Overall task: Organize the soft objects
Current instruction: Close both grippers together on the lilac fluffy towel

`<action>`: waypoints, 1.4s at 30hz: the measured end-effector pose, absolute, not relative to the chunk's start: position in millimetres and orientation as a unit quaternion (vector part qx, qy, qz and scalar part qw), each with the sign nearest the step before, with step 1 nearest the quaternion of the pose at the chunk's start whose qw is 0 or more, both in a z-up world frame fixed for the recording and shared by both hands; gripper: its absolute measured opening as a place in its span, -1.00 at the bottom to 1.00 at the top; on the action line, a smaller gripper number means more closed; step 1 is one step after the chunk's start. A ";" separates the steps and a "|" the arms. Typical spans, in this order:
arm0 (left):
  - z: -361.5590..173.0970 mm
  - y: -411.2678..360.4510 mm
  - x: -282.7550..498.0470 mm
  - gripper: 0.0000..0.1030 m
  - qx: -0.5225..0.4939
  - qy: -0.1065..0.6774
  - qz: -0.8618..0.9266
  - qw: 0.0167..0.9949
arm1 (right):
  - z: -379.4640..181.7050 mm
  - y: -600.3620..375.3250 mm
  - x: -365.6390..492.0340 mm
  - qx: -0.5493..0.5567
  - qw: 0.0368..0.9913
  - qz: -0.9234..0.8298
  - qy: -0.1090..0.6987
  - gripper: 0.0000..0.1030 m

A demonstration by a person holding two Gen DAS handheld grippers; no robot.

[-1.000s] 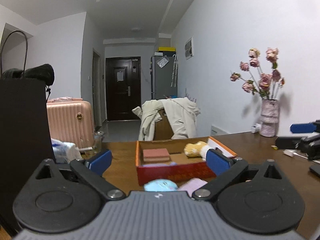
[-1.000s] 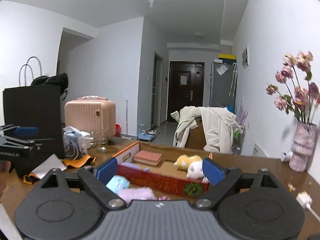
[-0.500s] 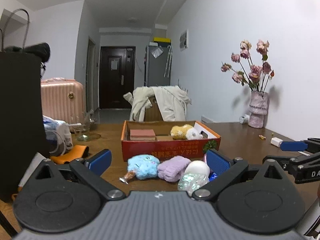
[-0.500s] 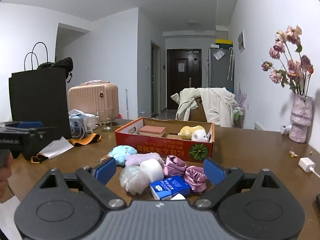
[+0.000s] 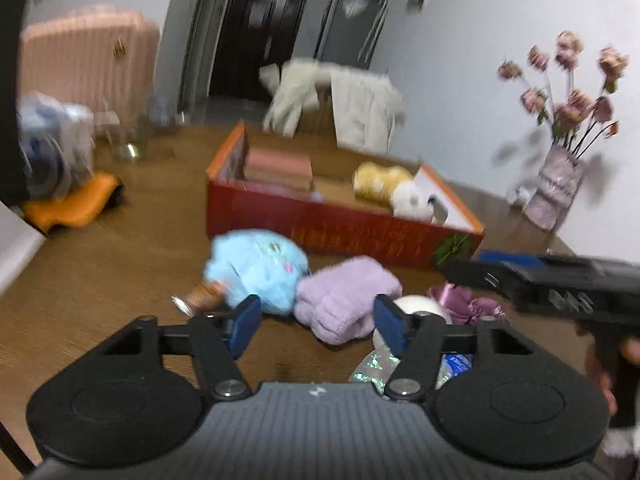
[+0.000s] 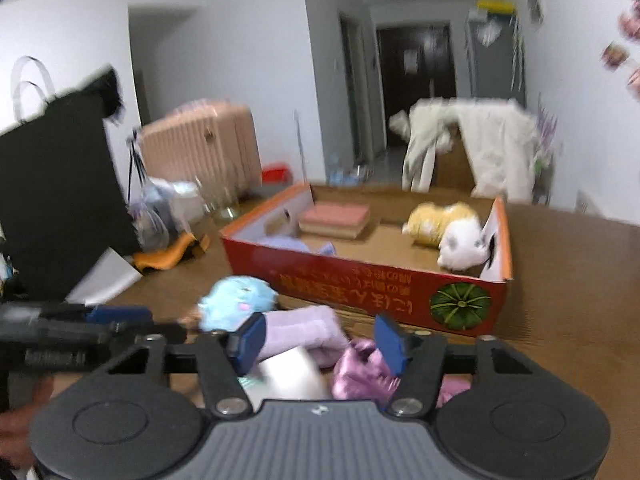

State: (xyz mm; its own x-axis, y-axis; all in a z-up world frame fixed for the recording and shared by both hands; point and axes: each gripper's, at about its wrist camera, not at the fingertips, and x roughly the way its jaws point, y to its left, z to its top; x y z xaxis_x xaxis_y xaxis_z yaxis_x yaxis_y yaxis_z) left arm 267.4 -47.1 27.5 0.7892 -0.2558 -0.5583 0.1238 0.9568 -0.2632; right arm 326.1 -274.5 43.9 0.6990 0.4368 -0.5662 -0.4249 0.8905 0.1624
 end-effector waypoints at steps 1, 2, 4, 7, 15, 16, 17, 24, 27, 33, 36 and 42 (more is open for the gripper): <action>21.0 -48.3 277.3 0.15 -0.119 0.324 -0.107 0.932 | 39.3 -271.5 341.0 0.013 0.915 0.236 0.326 0.04; 15.7 -48.7 285.7 0.15 -0.131 0.337 -0.115 0.925 | 34.6 -268.0 358.5 0.016 0.906 0.243 0.345 0.03; 7.1 -47.9 300.1 0.07 -0.159 0.355 -0.120 0.913 | 24.7 -261.3 382.6 0.022 0.892 0.252 0.375 -0.01; 1.2 -45.9 314.3 0.03 -0.186 0.361 -0.128 0.905 | 10.4 -249.2 403.8 0.024 0.875 0.258 0.409 -0.08; -3.5 -34.6 324.4 -0.56 -0.219 0.368 -0.141 0.893 | 7.0 -245.0 401.6 0.044 0.877 0.276 0.391 -0.64; -0.6 -35.5 323.7 -0.60 -0.215 0.365 -0.141 0.895 | 9.9 -245.5 398.6 0.044 0.880 0.274 0.386 -0.65; 2.9 -36.3 322.0 -0.65 -0.211 0.360 -0.141 0.898 | 13.6 -245.1 392.9 0.041 0.884 0.271 0.378 -0.66; 35.0 -33.2 295.0 -0.73 -0.197 0.323 -0.140 0.915 | 45.4 -251.4 347.1 0.050 0.908 0.266 0.318 -0.68; 48.1 -32.4 280.4 -0.77 -0.191 0.307 -0.140 0.922 | 55.9 -253.2 324.4 0.059 0.915 0.265 0.298 -0.69; 72.2 -29.8 240.9 -0.78 -0.177 0.277 -0.154 0.932 | 76.5 -259.4 273.6 0.085 0.927 0.262 0.255 -0.69; 79.1 -27.3 216.5 -0.78 -0.173 0.266 -0.163 0.934 | 79.6 -261.5 240.7 0.103 0.931 0.256 0.238 -0.69; 63.1 -22.3 157.0 -0.78 -0.157 0.283 -0.193 0.926 | 49.7 -258.2 162.7 0.123 0.936 0.222 0.246 -0.69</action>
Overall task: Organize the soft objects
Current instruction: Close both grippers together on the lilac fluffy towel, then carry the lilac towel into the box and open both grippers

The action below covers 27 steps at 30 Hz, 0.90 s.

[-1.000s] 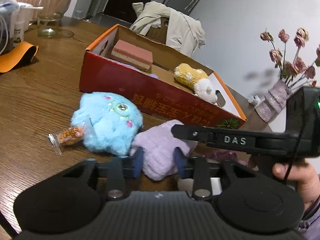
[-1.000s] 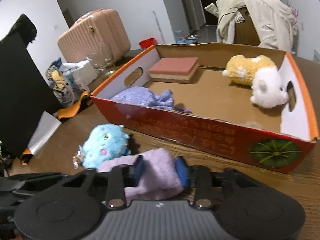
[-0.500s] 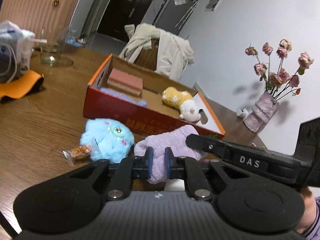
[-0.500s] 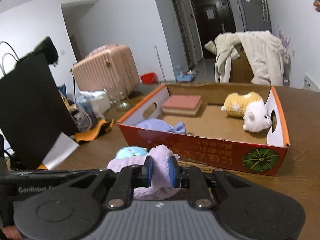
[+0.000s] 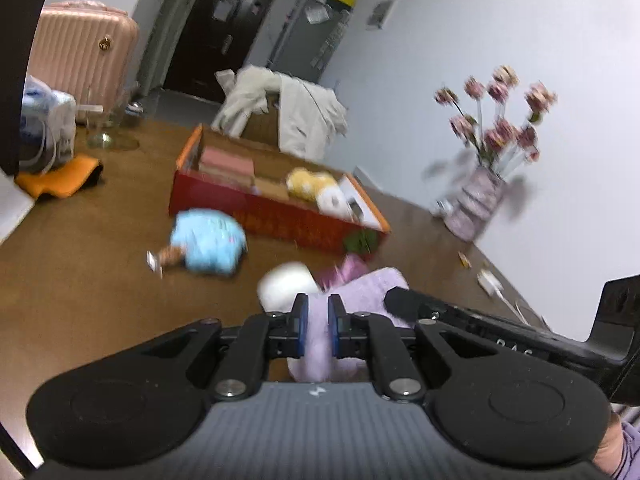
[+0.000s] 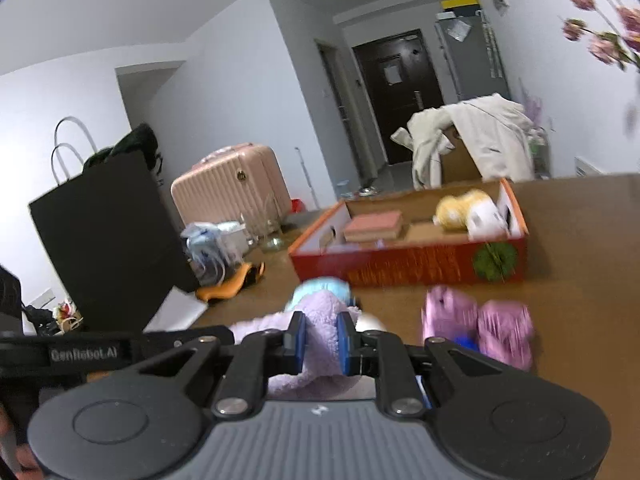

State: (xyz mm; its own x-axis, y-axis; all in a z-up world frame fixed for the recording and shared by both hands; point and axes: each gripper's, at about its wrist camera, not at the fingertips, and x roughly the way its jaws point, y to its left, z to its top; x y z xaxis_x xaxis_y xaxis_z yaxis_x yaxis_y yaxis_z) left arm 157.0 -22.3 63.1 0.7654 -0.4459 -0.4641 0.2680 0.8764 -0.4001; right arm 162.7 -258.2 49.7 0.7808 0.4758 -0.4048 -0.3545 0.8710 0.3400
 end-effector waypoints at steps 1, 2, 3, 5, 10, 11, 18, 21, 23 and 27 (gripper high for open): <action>59.0 -22.4 147.6 -0.78 -0.150 0.285 -0.198 0.926 | 41.6 -257.3 152.9 0.132 0.933 0.216 0.255 -0.69; 54.6 -23.3 139.8 -0.78 -0.141 0.286 -0.203 0.926 | 33.2 -254.9 145.2 0.133 0.932 0.209 0.265 -0.69; 49.7 -25.5 133.5 -0.78 -0.131 0.287 -0.209 0.926 | 25.6 -252.3 140.2 0.133 0.931 0.201 0.274 -0.69; 36.9 -31.4 126.9 -0.77 -0.117 0.298 -0.196 0.927 | 9.8 -246.4 129.8 0.136 0.930 0.186 0.286 -0.69; 18.8 -27.5 116.0 -0.37 -0.117 0.316 -0.190 0.922 | -9.4 -253.5 114.7 0.146 0.928 0.155 0.305 -0.56; 17.4 -27.5 115.0 -0.12 -0.116 0.316 -0.193 0.921 | -12.0 -256.5 111.8 0.154 0.927 0.156 0.304 -0.55; 1.5 -37.7 114.3 -0.11 -0.111 0.345 -0.201 0.910 | -16.4 -262.6 109.3 0.183 0.920 0.166 0.303 -0.41; -5.3 -34.6 119.9 -0.18 -0.131 0.360 -0.205 0.901 | -20.6 -263.2 113.4 0.187 0.916 0.167 0.314 -0.38; -7.8 -32.2 122.6 -0.26 -0.143 0.365 -0.207 0.896 | -23.8 -263.9 115.4 0.192 0.913 0.168 0.318 -0.38; -8.5 -30.2 127.4 -0.42 -0.150 0.369 -0.207 0.894 | -25.5 -262.9 118.2 0.187 0.911 0.173 0.324 -0.49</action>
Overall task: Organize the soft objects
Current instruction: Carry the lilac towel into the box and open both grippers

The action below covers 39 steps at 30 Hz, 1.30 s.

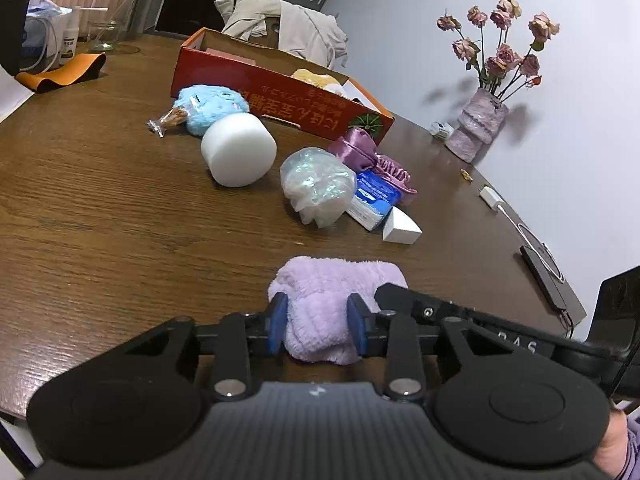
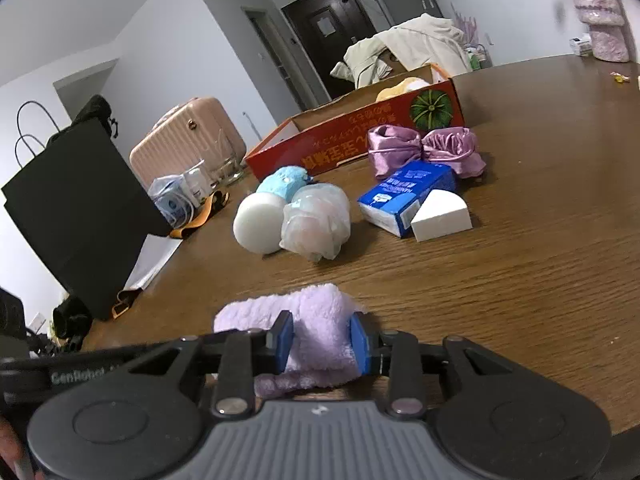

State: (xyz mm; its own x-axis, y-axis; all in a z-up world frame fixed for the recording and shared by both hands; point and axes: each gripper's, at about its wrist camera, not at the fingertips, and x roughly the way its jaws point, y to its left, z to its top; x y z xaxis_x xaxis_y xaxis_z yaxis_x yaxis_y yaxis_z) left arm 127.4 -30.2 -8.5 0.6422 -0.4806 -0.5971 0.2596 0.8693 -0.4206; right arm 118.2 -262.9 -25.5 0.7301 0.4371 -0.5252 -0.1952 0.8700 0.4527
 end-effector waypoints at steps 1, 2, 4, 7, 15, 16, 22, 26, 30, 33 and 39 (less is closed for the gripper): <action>-7.6 -30.4 128.6 -0.44 -0.149 0.368 -0.209 0.894 | -24.2 -263.1 118.3 0.185 0.911 0.176 0.323 -0.63; -6.4 -30.7 129.7 -0.45 -0.148 0.367 -0.210 0.894 | -22.5 -262.8 118.8 0.184 0.911 0.180 0.323 -0.64; -0.6 -32.4 132.6 -0.48 -0.143 0.364 -0.214 0.895 | -14.4 -262.7 119.8 0.183 0.913 0.183 0.317 -0.68; 16.5 -31.5 138.6 -0.49 -0.140 0.334 -0.232 0.903 | 5.8 -266.6 126.8 0.182 0.920 0.191 0.291 -0.69; 70.0 -28.9 229.2 -0.49 -0.141 0.284 -0.255 0.913 | 65.0 -277.2 223.5 0.176 0.928 0.218 0.244 -0.69; 77.5 -29.2 247.2 -0.49 -0.138 0.282 -0.252 0.915 | 72.1 -277.0 241.1 0.174 0.929 0.222 0.241 -0.69; 109.8 -23.4 363.0 -0.49 -0.137 0.293 -0.244 0.914 | 101.4 -268.5 359.0 0.164 0.928 0.227 0.247 -0.69; 105.8 -11.4 438.8 -0.49 -0.141 0.327 -0.222 0.908 | 97.9 -256.3 439.5 0.198 0.908 0.225 0.293 -0.69; 85.9 -6.5 498.5 -0.48 -0.108 0.364 -0.181 0.907 | 66.1 -238.5 517.1 0.232 0.876 0.210 0.367 -0.68; 70.5 -3.7 523.7 -0.44 -0.073 0.369 -0.147 0.915 | 33.7 -221.6 549.9 0.242 0.855 0.188 0.417 -0.68; 65.2 4.9 529.1 -0.15 -0.056 0.349 -0.135 0.926 | 5.9 -191.8 561.9 0.191 0.861 0.163 0.442 -0.42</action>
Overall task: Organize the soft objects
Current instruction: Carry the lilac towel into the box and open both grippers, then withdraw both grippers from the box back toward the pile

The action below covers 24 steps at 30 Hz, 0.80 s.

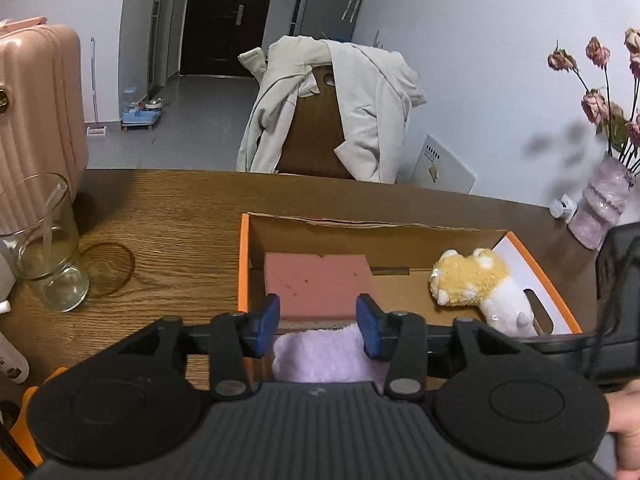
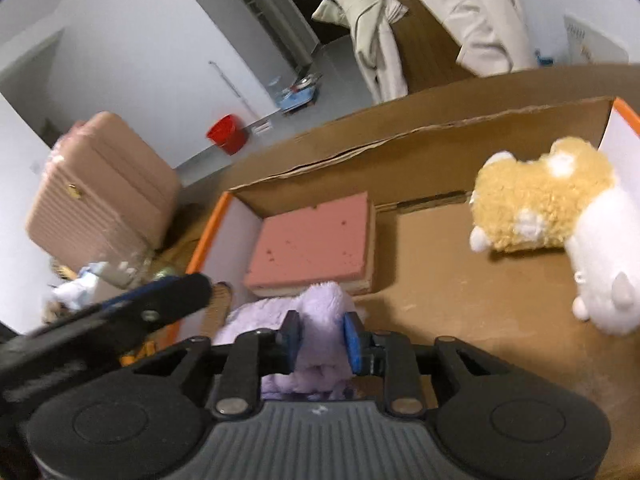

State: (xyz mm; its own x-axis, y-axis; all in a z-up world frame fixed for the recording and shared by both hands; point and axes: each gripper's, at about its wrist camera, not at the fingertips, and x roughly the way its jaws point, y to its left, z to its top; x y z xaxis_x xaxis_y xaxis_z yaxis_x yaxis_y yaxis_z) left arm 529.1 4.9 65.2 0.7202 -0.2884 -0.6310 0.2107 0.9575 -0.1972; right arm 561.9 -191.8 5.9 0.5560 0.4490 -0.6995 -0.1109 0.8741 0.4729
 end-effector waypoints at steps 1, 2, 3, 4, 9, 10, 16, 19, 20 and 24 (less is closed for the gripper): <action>65.6 5.5 527.8 -0.14 -0.053 0.349 -0.136 0.926 | 5.5 -188.3 563.2 0.188 0.858 0.168 0.447 -0.33; 66.2 6.9 526.3 -0.07 -0.052 0.348 -0.139 0.926 | 6.1 -186.4 561.9 0.183 0.860 0.169 0.445 -0.29; 67.5 7.7 524.9 0.01 -0.052 0.348 -0.139 0.926 | 8.2 -184.3 560.0 0.173 0.863 0.168 0.443 -0.23; 67.8 7.7 523.4 0.03 -0.050 0.348 -0.136 0.926 | 11.3 -182.6 558.0 0.160 0.866 0.167 0.443 -0.15; 86.3 11.7 504.3 0.19 -0.045 0.346 -0.132 0.928 | 44.0 -194.0 535.8 0.149 0.876 0.170 0.426 0.04; 92.9 13.1 496.0 0.26 -0.040 0.340 -0.130 0.931 | 54.0 -197.7 528.0 0.144 0.880 0.170 0.419 0.07; 135.8 21.7 437.5 0.54 -0.026 0.302 -0.127 0.944 | 116.6 -231.1 462.3 0.090 0.903 0.186 0.377 0.55; 154.5 24.2 404.7 0.59 -0.015 0.285 -0.122 0.951 | 147.5 -248.0 424.6 0.057 0.919 0.178 0.347 0.64; 159.9 24.9 394.6 0.61 -0.013 0.282 -0.121 0.952 | 156.2 -254.2 412.5 0.053 0.924 0.173 0.336 0.66; 174.6 26.6 359.3 0.69 -0.006 0.270 -0.126 0.955 | 178.4 -277.2 370.3 0.068 0.933 0.170 0.310 0.75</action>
State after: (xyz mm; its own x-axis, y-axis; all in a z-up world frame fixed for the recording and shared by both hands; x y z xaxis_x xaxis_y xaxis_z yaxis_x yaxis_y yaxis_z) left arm 359.3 26.6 174.6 0.8223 -0.2443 -0.5140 0.2375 0.9681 -0.0800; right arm 370.3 -277.2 178.4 0.7501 0.3598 -0.5549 -0.2757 0.9328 0.2321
